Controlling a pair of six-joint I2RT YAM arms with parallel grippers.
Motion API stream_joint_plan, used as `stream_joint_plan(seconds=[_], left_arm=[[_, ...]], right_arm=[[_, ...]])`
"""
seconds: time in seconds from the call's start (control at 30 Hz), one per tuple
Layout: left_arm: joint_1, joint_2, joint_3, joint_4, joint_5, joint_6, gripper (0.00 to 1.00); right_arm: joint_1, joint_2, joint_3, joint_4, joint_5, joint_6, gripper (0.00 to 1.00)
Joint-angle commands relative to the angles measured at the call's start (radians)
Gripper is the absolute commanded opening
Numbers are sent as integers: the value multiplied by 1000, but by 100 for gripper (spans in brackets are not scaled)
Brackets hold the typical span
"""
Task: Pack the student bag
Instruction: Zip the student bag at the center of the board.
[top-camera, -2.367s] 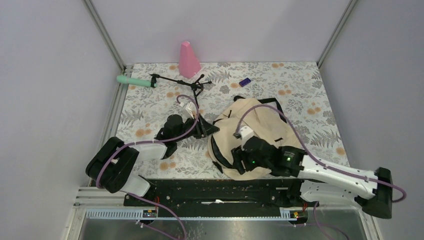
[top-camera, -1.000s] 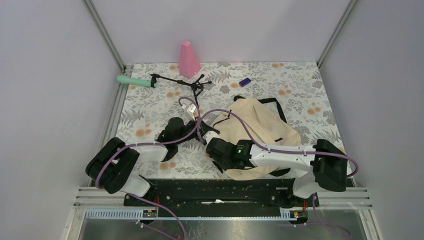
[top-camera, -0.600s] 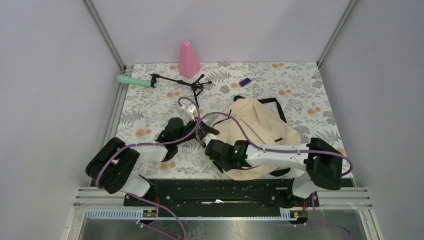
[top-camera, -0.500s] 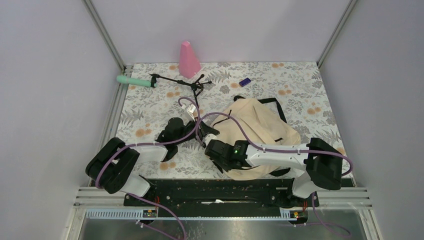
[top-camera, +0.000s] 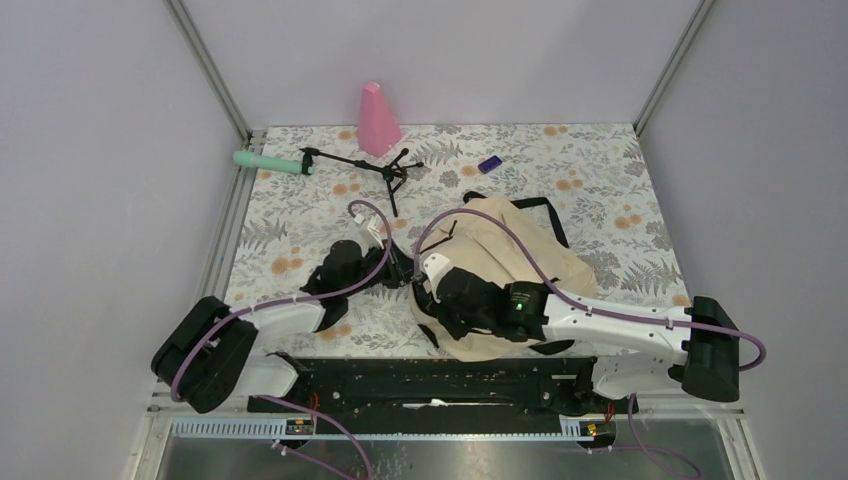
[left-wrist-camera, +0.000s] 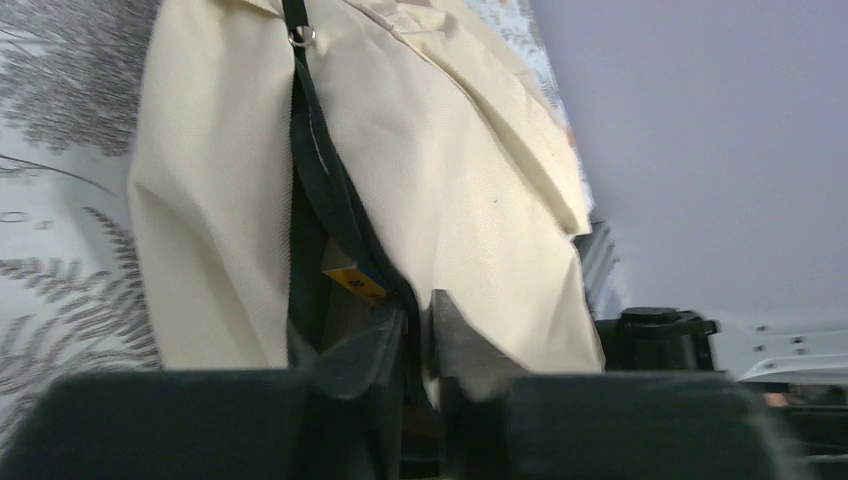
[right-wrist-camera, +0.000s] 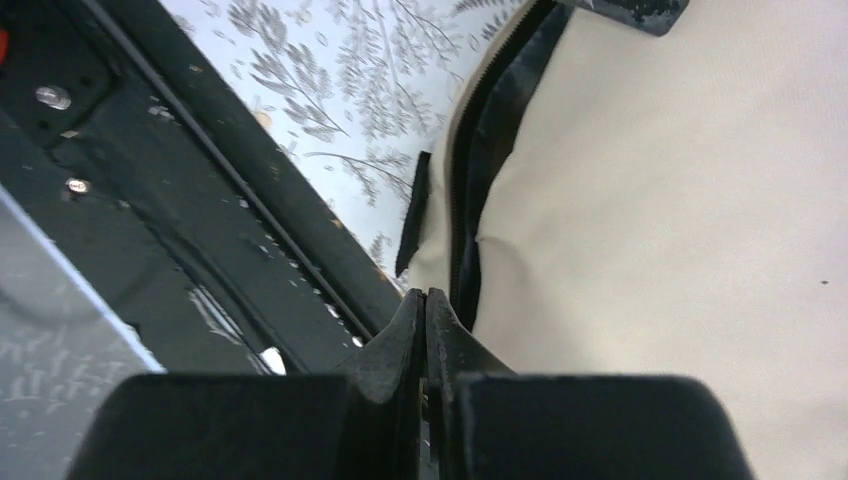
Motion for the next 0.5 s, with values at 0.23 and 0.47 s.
stream_joint_plan(seconds=[0.23,0.47], left_arm=[[-4,-446,-77,-357,-237,222,81],[-11,-663,-209,-282,-85,275,82]], right_arm=[[5,-128,-47,278,-17,13,0],[0,-142,-27,316,49,8,0]])
